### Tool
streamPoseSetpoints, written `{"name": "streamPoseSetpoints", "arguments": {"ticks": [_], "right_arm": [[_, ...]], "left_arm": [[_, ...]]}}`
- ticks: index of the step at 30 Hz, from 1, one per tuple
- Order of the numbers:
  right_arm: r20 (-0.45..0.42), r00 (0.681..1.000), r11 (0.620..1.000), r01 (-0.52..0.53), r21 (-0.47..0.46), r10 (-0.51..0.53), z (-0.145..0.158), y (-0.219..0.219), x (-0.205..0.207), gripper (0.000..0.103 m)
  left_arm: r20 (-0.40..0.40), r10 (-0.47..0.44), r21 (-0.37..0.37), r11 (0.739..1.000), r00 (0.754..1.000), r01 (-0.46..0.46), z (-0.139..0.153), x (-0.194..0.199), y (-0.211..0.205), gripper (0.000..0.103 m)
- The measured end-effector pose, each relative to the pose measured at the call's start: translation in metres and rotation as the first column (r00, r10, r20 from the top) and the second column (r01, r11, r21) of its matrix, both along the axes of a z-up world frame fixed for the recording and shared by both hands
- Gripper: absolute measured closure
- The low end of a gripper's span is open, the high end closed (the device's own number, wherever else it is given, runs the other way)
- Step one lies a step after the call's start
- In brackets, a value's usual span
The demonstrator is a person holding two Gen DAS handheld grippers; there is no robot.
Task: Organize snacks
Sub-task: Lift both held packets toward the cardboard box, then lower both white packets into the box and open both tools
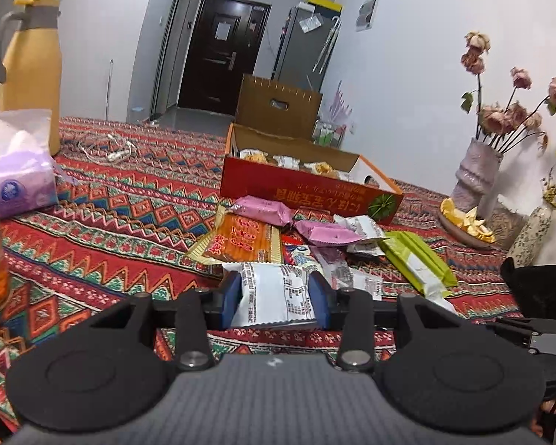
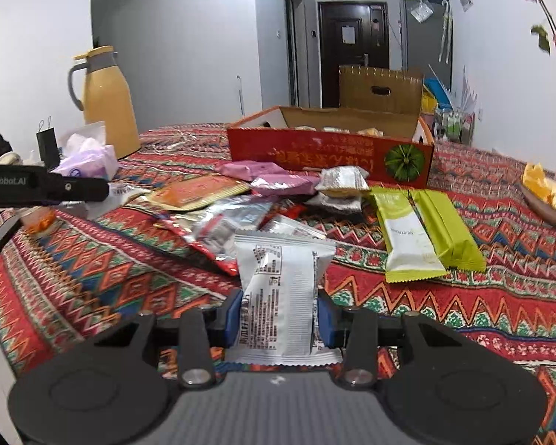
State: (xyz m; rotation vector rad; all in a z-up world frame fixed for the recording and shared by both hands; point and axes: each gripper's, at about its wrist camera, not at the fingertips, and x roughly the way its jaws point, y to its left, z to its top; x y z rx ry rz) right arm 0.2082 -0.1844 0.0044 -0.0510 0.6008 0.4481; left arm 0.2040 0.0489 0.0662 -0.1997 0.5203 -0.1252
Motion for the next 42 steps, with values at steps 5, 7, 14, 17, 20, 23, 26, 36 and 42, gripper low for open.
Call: {"name": "streamPoseSetpoints", "arguments": {"ticks": [5, 7, 14, 17, 20, 23, 26, 36, 42], "right_arm": [[0.052, 0.999, 1.000, 0.005, -0.005, -0.004, 0.018, 0.004, -0.024, 0.063], [0.056, 0.998, 1.000, 0.009, -0.009, -0.008, 0.020, 0.004, -0.025, 0.063], [0.070, 0.998, 1.000, 0.013, -0.014, -0.012, 0.026, 0.003, -0.024, 0.063], [0.099, 0.995, 1.000, 0.003, -0.020, -0.001, 0.038, 0.002, -0.010, 0.063], [0.154, 0.988, 1.000, -0.006, -0.027, 0.010, 0.060, 0.000, 0.013, 0.063], [0.194, 0.981, 1.000, -0.017, -0.026, 0.022, 0.090, -0.003, 0.050, 0.062], [0.196, 0.980, 0.999, -0.042, -0.007, 0.043, 0.118, -0.007, 0.106, 0.062], [-0.052, 0.998, 0.996, -0.037, 0.077, 0.041, 0.124, 0.014, 0.348, 0.062], [-0.221, 0.973, 0.988, 0.030, -0.151, -0.064, 0.056, 0.055, 0.465, 0.062]], "left_arm": [[0.049, -0.023, -0.015, 1.000, 0.999, 0.024, 0.012, -0.021, -0.001, 0.062], [0.061, -0.027, -0.017, 0.999, 0.998, 0.029, 0.013, -0.026, -0.003, 0.062], [0.069, -0.037, -0.014, 0.999, 0.997, 0.038, 0.019, -0.017, -0.004, 0.062], [0.122, -0.067, -0.002, 0.998, 0.990, 0.068, 0.037, 0.000, -0.009, 0.062], [0.177, -0.103, 0.014, 0.995, 0.979, 0.102, 0.063, 0.032, -0.014, 0.062], [0.223, -0.121, 0.050, 0.992, 0.967, 0.112, 0.087, 0.072, -0.020, 0.062], [0.245, -0.138, 0.058, 0.990, 0.960, 0.127, 0.111, 0.128, -0.025, 0.062], [0.125, -0.101, -0.001, 0.995, 0.987, 0.102, 0.124, 0.338, -0.043, 0.062], [-0.053, -0.024, 0.064, 0.998, 0.998, 0.027, 0.057, 0.447, -0.052, 0.062]]}}
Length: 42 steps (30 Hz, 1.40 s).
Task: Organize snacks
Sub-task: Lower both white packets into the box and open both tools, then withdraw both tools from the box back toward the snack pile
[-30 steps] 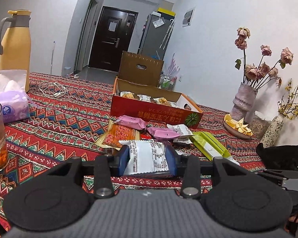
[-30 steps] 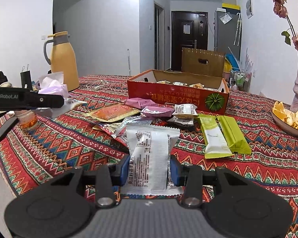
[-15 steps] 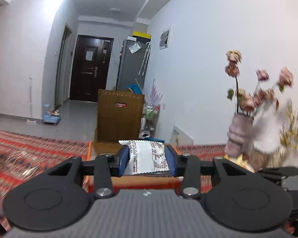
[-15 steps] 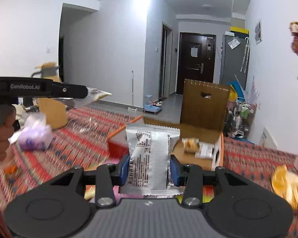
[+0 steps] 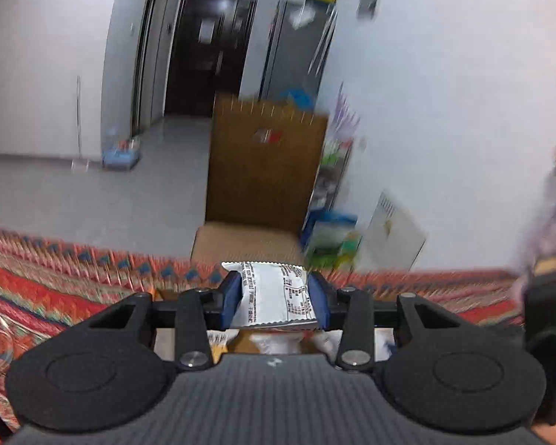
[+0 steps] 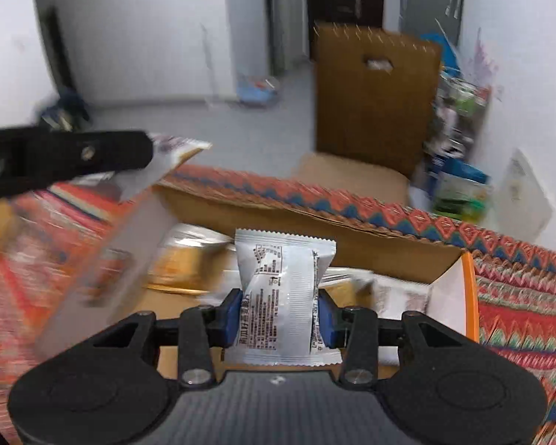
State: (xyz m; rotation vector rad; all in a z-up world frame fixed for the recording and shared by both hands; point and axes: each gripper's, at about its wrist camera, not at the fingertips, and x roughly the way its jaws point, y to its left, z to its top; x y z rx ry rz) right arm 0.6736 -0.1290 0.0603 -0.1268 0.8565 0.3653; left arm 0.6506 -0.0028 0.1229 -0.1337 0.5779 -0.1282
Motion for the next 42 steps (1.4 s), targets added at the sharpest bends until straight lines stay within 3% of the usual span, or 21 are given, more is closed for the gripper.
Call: {"name": "streamPoseSetpoints", "arguments": {"ticks": [5, 8, 10, 13, 18, 22, 25, 32, 38, 42], "right_arm": [[0.002, 1.000, 0.978, -0.002, -0.208, 0.002, -0.040, 0.031, 0.035, 0.057], [0.029, 0.998, 0.974, -0.040, -0.223, 0.047, -0.045, 0.039, 0.033, 0.050], [0.022, 0.996, 0.980, -0.079, -0.184, 0.085, -0.043, 0.038, 0.032, 0.049], [0.018, 0.997, 0.988, -0.073, -0.133, 0.076, -0.032, 0.038, 0.031, 0.047], [0.050, 0.997, 0.991, -0.045, -0.129, 0.052, 0.001, 0.019, 0.011, 0.047], [0.092, 0.995, 0.990, -0.029, -0.141, 0.043, 0.039, 0.001, -0.020, 0.043], [0.125, 0.992, 0.989, -0.014, -0.147, 0.032, 0.068, -0.014, -0.050, 0.032], [0.198, 0.980, 0.997, -0.001, -0.081, 0.017, 0.123, -0.052, -0.149, 0.018], [0.301, 0.953, 1.000, -0.029, -0.004, 0.029, 0.148, -0.077, -0.254, 0.008], [0.355, 0.935, 0.996, -0.054, 0.066, 0.028, 0.150, -0.095, -0.323, 0.004]], "left_arm": [[-0.128, 0.042, -0.002, 0.999, 0.991, -0.042, -0.055, 0.050, 0.008, 0.062], [-0.171, 0.044, -0.065, 0.996, 0.984, -0.056, -0.076, 0.063, 0.020, 0.062], [-0.207, 0.032, -0.106, 0.993, 0.978, -0.055, -0.083, 0.067, 0.027, 0.060], [-0.187, 0.041, -0.110, 0.992, 0.982, -0.063, -0.077, 0.061, 0.034, 0.059], [-0.138, 0.033, -0.102, 0.994, 0.990, -0.048, -0.037, 0.036, 0.040, 0.053], [-0.093, 0.019, -0.037, 0.999, 0.996, -0.023, 0.005, -0.003, 0.038, 0.048], [-0.055, -0.009, -0.014, 1.000, 0.998, 0.008, 0.038, -0.042, 0.035, 0.036], [0.052, -0.054, 0.049, 0.997, 0.997, 0.052, 0.097, -0.148, 0.024, 0.021], [0.136, -0.088, 0.065, 0.995, 0.987, 0.080, 0.108, -0.255, 0.021, 0.002], [0.165, -0.103, 0.090, 0.992, 0.981, 0.089, 0.095, -0.320, 0.022, 0.001]]}}
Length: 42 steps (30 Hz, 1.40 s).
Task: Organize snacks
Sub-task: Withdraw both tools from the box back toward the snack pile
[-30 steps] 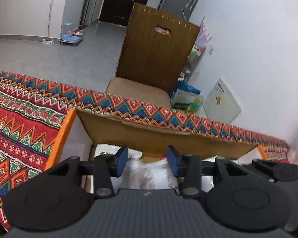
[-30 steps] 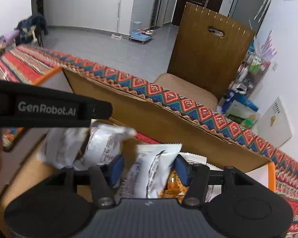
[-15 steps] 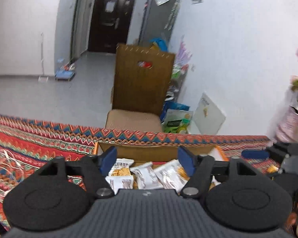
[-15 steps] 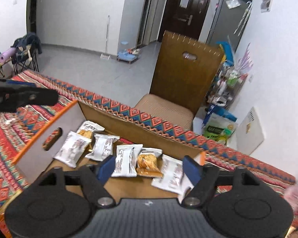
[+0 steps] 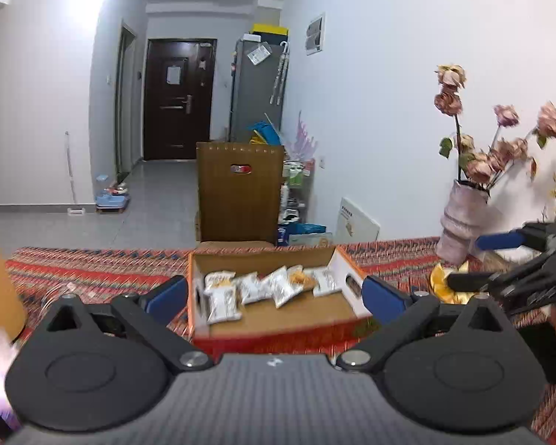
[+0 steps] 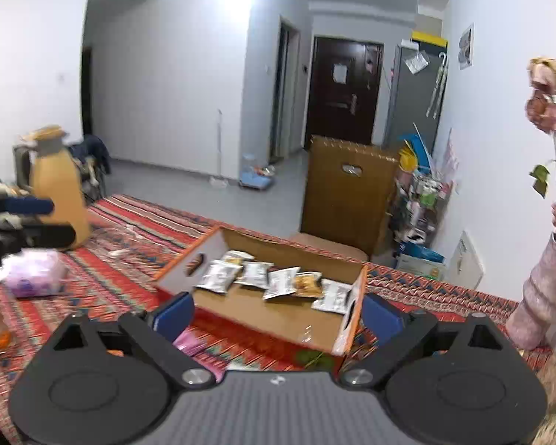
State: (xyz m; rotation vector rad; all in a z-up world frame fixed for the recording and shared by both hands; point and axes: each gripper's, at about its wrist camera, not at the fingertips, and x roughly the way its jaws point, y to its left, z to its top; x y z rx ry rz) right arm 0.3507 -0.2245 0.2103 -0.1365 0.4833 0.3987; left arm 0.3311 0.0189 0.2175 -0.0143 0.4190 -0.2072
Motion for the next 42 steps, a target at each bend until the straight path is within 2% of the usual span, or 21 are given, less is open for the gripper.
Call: {"name": "streamPoseSetpoints", "arguments": {"ticks": [5, 10, 14, 17, 20, 25, 28, 30, 36, 42], "right_arm": [[0.045, 0.999, 0.996, -0.011, 0.085, 0.007, -0.021, -0.025, -0.076, 0.003], [0.093, 0.995, 0.992, 0.009, 0.126, -0.020, -0.052, -0.042, -0.149, 0.001], [0.090, 0.994, 0.974, 0.033, 0.223, -0.055, -0.085, -0.058, -0.200, 0.000], [0.096, 0.993, 0.970, 0.047, 0.237, -0.071, -0.113, -0.058, -0.232, 0.000], [0.090, 0.990, 0.977, 0.090, 0.193, -0.109, -0.146, -0.051, -0.259, 0.000], [-0.054, 0.993, 0.975, 0.114, 0.189, -0.106, -0.198, -0.040, -0.269, 0.000], [-0.080, 0.989, 0.983, 0.131, 0.125, -0.122, -0.212, -0.029, -0.270, 0.000], [-0.075, 0.990, 0.986, 0.125, 0.107, -0.118, -0.215, -0.025, -0.269, 0.000], [-0.108, 0.989, 0.980, 0.114, 0.165, -0.097, -0.214, -0.026, -0.249, 0.000], [-0.141, 0.984, 0.982, 0.125, 0.140, -0.105, -0.219, -0.019, -0.218, 0.000]], "left_arm": [[0.086, -0.004, 0.035, 0.999, 0.996, 0.001, -0.024, -0.086, -0.001, 0.000], [0.098, 0.010, 0.047, 0.999, 0.995, -0.014, -0.056, -0.150, -0.009, 0.000], [0.112, 0.047, 0.039, 0.998, 0.993, -0.052, -0.085, -0.197, -0.011, 0.000], [0.085, 0.110, -0.001, 0.994, 0.990, -0.110, -0.112, -0.229, -0.007, 0.000], [0.019, 0.170, -0.012, 0.985, 0.985, -0.170, -0.139, -0.245, -0.004, 0.000], [-0.080, 0.193, 0.014, 0.981, 0.978, -0.193, -0.169, -0.246, 0.005, 0.000], [-0.109, 0.208, 0.009, 0.978, 0.972, -0.208, -0.178, -0.243, 0.013, 0.000], [-0.118, 0.217, 0.004, 0.976, 0.969, -0.218, -0.181, -0.240, 0.016, 0.000], [-0.160, 0.225, 0.014, 0.974, 0.961, -0.226, -0.188, -0.222, 0.019, 0.000], [-0.203, 0.203, 0.003, 0.978, 0.958, -0.207, -0.192, -0.188, 0.018, 0.000]]}}
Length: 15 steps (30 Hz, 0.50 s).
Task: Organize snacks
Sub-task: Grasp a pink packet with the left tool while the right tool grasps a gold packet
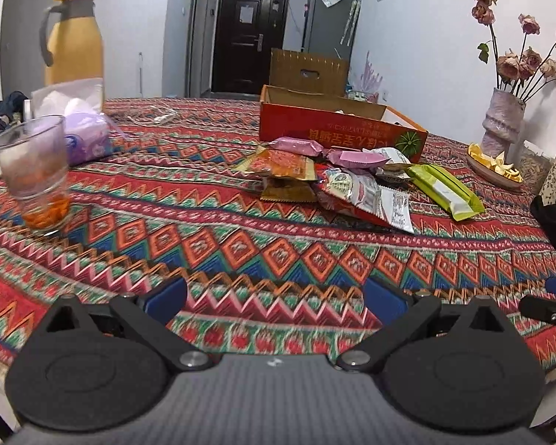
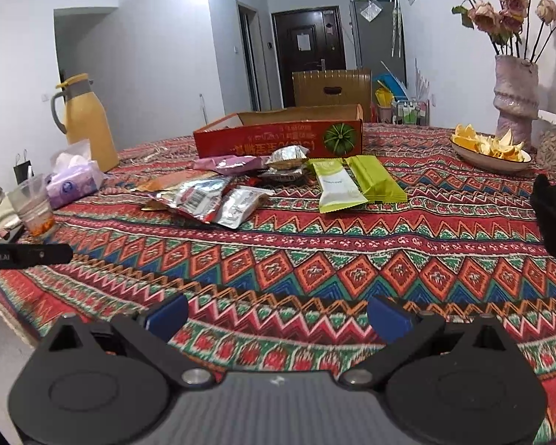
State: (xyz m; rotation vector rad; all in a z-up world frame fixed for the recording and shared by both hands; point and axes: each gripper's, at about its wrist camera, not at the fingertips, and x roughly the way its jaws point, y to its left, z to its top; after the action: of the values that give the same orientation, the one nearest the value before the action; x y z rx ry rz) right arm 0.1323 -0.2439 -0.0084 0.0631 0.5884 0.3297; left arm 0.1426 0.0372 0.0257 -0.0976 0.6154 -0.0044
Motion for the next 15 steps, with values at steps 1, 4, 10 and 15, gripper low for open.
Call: {"name": "streamPoseSetpoints", "arguments": {"ticks": [1, 4, 10, 15], "right_arm": [[-0.005, 1.000, 1.000, 0.002, -0.002, -0.002, 0.000, 0.000, 0.006, 0.000], [-0.011, 1.000, 1.000, 0.014, -0.005, -0.014, 0.003, -0.001, 0.026, 0.000], [-0.034, 0.999, 0.994, 0.041, 0.102, -0.038, 0.025, -0.014, 0.083, 0.001], [0.018, 1.000, 0.997, 0.014, 0.079, -0.016, 0.047, -0.008, 0.141, 0.010]], "left_arm": [[-0.005, -0.008, -0.005, 1.000, 1.000, 0.008, 0.000, 0.006, -0.001, 0.000], [-0.026, -0.039, -0.019, 0.999, 0.999, 0.039, 0.002, 0.031, -0.007, 0.000], [0.052, -0.171, -0.015, 0.985, 0.984, 0.172, 0.025, 0.084, -0.033, 0.000], [0.087, -0.253, -0.026, 0.966, 0.964, 0.256, 0.040, 0.145, -0.055, 0.000]]}}
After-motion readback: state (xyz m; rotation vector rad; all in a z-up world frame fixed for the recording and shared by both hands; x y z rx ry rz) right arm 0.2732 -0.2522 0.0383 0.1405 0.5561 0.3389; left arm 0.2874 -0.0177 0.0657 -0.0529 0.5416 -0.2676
